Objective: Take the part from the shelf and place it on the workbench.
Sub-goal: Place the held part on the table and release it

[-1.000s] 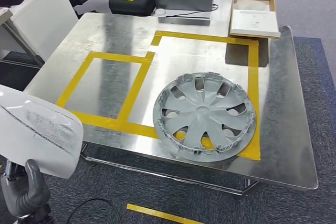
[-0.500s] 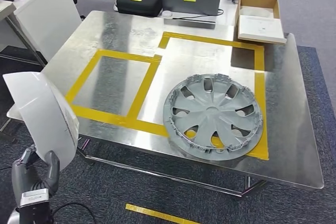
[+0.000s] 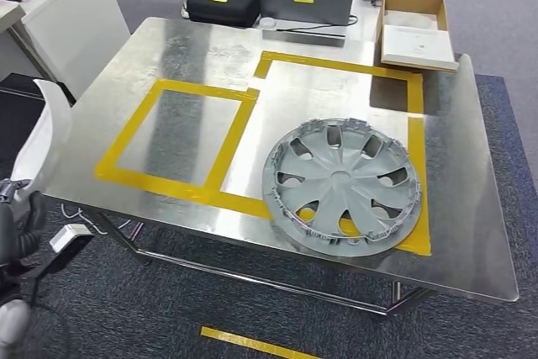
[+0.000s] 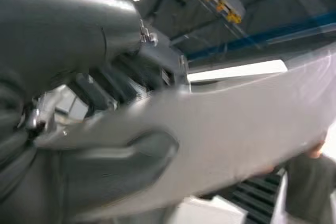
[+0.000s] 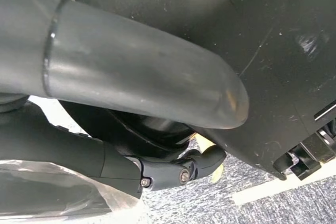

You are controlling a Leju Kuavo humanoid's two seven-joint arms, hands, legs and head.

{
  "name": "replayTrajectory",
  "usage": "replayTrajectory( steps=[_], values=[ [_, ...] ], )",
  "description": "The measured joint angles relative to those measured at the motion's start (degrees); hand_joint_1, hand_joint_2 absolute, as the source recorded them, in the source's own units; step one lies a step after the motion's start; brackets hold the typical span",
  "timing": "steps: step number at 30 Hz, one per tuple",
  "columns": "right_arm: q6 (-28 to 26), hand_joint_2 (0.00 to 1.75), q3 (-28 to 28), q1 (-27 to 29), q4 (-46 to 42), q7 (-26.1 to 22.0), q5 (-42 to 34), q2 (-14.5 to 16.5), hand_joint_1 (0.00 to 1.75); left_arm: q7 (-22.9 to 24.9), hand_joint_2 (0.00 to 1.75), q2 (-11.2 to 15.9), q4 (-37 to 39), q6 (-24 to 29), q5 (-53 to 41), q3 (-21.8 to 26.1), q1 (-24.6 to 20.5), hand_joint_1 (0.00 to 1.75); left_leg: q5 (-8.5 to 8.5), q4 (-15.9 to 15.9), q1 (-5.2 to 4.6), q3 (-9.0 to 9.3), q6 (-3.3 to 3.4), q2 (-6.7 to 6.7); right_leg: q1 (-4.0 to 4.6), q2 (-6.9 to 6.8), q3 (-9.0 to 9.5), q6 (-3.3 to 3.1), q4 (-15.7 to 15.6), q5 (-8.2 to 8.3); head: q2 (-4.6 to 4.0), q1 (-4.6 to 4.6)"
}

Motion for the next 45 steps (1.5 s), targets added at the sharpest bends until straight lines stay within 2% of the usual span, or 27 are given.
replayTrajectory(
  steps=[5,8,12,16,20,23,32,39,45],
  values=[
    [0.14,0.0,0.04,-0.01,0.0,0.01,0.2,-0.02,0.0,1.43,1.75,2.47,2.71,-0.51,-1.25,1.11,-1.54,1.75,-0.01,0.11,-0.03,-0.02,0.02,0.01,0.0,0.02,-0.02,-0.01,-0.04,0.02,0.0,0.03],
    [0.58,0.0,0.19,-0.11,0.0,0.22,0.32,-0.03,0.0,2.53,1.75,4.62,6.45,-3.62,0.48,1.83,-4.56,1.75,-0.02,0.16,-0.03,-0.09,0.04,0.0,0.0,0.0,-0.06,0.0,-0.07,0.03,0.0,0.02],
    [1.71,0.0,0.68,-0.41,0.0,0.63,1.16,-0.23,0.0,1.39,1.75,7.13,16.63,-9.71,3.08,2.77,-13.21,1.75,0.04,0.19,-0.03,-0.15,0.12,0.0,0.0,-0.01,-0.12,0.0,-0.09,0.14,0.0,0.01],
    [2.56,0.0,1.37,-0.71,-0.03,0.85,1.56,-0.4,0.0,0.68,1.75,7.51,27.76,-13.21,1.18,1.57,-22.53,1.75,0.1,0.24,-0.04,-0.19,0.14,0.04,0.01,0.09,-0.17,0.0,-0.1,0.29,0.0,0.01],
    [2.8,0.0,1.82,-0.93,-0.09,0.88,1.75,-0.44,0.0,0.18,1.75,6.02,35.0,-15.76,0.36,-1.91,-29.69,1.75,0.13,0.37,-0.04,-0.28,0.18,0.09,0.01,0.14,-0.16,0.02,-0.11,0.38,0.0,0.03],
    [2.98,0.0,1.91,-0.99,-0.18,0.9,1.87,-0.46,0.0,0.18,1.75,4.83,37.58,-16.55,0.4,-4.16,-32.45,1.75,0.12,0.39,-0.05,-0.32,0.19,0.21,0.0,0.28,-0.2,0.04,-0.16,0.44,0.0,0.03],
    [3.48,0.0,2.01,-1.19,-0.34,1.06,1.98,-0.5,0.0,0.16,1.75,2.76,40.64,-18.51,-0.22,-8.22,-36.06,1.75,0.1,0.42,-0.05,-0.44,0.23,0.27,0.01,0.3,-0.35,0.06,-0.24,0.46,0.0,0.02],
    [4.23,0.0,3.06,-1.91,-0.54,1.76,2.34,-0.48,0.0,2.69,1.75,-1.88,43.22,-20.21,-3.22,-16.12,-41.97,1.75,0.13,0.54,-0.06,-0.54,0.27,0.29,0.0,0.33,-0.34,0.12,-0.3,0.64,0.0,0.03],
    [4.47,0.0,3.44,-1.98,-0.57,2.12,2.41,-0.48,0.0,2.53,1.75,-5.04,43.42,-20.57,-3.29,-21.35,-43.61,1.75,0.15,0.58,-0.07,-0.59,0.3,0.29,0.0,0.32,-0.35,0.11,-0.32,0.65,0.0,0.03]
  ],
)
